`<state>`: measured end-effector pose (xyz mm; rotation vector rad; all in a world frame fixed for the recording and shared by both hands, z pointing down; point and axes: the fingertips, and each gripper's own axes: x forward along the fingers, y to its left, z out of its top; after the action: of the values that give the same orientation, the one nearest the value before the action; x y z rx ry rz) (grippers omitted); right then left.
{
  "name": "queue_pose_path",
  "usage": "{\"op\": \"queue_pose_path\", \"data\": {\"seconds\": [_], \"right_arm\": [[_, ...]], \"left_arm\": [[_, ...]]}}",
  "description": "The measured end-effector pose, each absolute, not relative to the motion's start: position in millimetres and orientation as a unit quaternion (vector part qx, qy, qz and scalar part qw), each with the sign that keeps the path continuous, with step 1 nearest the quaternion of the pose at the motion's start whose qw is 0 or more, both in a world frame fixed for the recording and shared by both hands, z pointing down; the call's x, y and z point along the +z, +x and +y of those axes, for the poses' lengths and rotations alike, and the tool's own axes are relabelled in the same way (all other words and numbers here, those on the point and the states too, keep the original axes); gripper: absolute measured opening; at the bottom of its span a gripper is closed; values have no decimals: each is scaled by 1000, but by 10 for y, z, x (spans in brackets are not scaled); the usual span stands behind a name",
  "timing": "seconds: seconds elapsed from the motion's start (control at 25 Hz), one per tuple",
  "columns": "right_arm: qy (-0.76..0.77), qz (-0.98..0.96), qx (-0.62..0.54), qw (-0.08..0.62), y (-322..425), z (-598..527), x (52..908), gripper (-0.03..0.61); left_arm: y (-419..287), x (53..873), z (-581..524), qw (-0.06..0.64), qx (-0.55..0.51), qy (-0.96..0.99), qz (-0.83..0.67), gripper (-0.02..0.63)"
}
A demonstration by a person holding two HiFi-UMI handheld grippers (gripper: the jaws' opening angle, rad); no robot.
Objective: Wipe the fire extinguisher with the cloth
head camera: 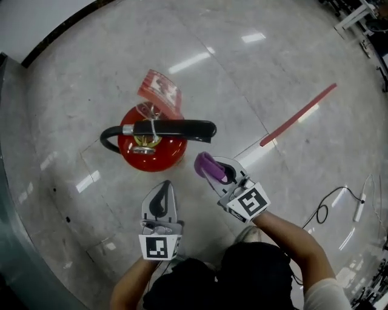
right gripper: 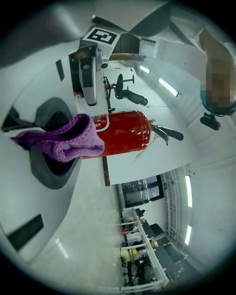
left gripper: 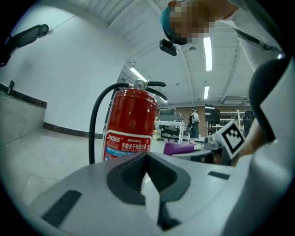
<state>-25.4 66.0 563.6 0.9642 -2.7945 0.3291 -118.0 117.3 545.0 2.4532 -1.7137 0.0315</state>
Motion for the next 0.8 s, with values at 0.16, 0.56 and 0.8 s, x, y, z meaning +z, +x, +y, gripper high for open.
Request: {"op": "queue_pose_path", "data": {"seconds": [0.16,0.56,0.8], "right_arm": [[345,-928,128,64,-279,665,5848,58],[380,-897,207,89,-379,686,6601,58],[406,-884,212,90,-458,476,6991,58]], "left_arm": [[-1018,5403,1103,30,18,825,-564,3],[-1048,5546,1209,43,84,850,-518,3],[-1167,5640,1100,47,36,837,-543,3]]}}
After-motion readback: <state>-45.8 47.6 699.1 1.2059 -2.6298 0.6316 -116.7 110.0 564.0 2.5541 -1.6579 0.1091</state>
